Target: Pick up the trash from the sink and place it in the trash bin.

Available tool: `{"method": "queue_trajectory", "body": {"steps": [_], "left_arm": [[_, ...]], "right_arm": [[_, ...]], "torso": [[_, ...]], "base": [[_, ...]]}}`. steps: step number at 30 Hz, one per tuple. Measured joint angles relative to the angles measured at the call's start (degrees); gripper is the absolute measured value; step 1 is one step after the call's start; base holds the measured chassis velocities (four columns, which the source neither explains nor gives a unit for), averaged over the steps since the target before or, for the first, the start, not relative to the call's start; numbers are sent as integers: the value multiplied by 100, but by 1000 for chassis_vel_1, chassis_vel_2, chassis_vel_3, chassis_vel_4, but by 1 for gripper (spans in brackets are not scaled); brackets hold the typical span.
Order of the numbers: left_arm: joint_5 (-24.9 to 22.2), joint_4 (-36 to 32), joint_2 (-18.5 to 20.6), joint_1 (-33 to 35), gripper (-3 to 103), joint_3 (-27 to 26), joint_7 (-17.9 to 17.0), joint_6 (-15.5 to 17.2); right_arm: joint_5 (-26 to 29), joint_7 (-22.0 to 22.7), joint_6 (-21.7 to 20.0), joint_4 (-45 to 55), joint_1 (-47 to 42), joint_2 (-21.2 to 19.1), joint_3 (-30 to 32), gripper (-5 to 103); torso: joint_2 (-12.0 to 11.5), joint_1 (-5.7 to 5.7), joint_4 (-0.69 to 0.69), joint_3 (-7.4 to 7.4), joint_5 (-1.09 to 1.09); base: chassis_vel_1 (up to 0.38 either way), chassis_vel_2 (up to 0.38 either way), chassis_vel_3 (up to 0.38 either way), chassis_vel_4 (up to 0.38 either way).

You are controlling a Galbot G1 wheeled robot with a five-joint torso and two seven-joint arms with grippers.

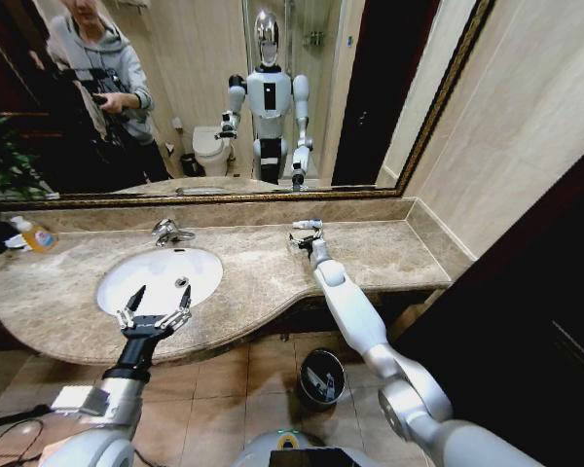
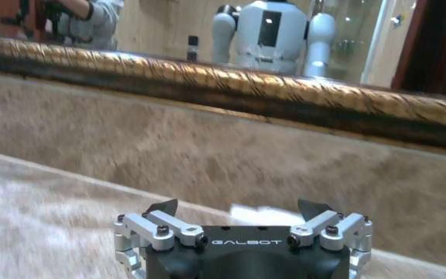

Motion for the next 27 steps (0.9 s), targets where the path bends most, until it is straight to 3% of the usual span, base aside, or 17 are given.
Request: {"method": "queue_trajectory", "body": {"steps": [10,27], "left_arm": [[0,0,0,0,100,0,0,0],[0,0,0,0,100,0,0,0]], "right_arm": [[-179,-4,46,-587,511,349,-34,100],[-192,-63,260,-2027,1162,363,59,100]], "torso": [[0,0,0,0,0],[-1,0,-1,0,0]], "base": [[0,0,0,0],[0,0,0,0]]}}
